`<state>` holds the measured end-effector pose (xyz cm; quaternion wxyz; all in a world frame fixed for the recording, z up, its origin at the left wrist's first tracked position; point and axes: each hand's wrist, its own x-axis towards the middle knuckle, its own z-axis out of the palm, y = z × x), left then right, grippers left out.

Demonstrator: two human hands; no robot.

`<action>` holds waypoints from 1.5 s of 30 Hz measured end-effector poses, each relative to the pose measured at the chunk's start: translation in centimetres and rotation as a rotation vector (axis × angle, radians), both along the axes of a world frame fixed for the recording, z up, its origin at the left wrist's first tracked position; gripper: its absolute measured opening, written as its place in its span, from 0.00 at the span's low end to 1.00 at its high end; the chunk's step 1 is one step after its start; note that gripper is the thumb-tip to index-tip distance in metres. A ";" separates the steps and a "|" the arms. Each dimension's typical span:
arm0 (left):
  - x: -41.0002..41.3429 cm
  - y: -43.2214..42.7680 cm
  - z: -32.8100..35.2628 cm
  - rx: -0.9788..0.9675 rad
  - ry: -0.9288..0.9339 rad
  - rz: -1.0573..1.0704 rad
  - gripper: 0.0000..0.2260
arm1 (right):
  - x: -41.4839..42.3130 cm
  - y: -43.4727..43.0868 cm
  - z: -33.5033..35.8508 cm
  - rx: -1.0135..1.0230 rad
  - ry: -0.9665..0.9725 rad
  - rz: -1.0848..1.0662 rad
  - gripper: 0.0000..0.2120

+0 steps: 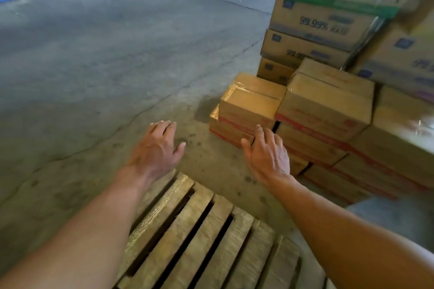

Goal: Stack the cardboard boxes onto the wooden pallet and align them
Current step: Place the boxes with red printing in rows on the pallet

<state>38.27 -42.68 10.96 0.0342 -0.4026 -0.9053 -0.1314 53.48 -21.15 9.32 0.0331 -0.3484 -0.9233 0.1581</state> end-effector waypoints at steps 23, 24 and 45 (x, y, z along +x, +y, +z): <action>-26.7 34.9 -32.0 0.162 -0.543 0.156 0.40 | -21.7 28.7 -33.3 -0.385 0.164 -0.977 0.37; -27.4 35.9 -33.0 0.194 -0.573 0.187 0.41 | -22.0 29.7 -34.2 -0.406 0.191 -1.008 0.38; -34.8 42.6 -39.8 0.617 -1.246 0.392 0.21 | -26.4 32.0 -38.8 -0.737 0.841 -1.263 0.48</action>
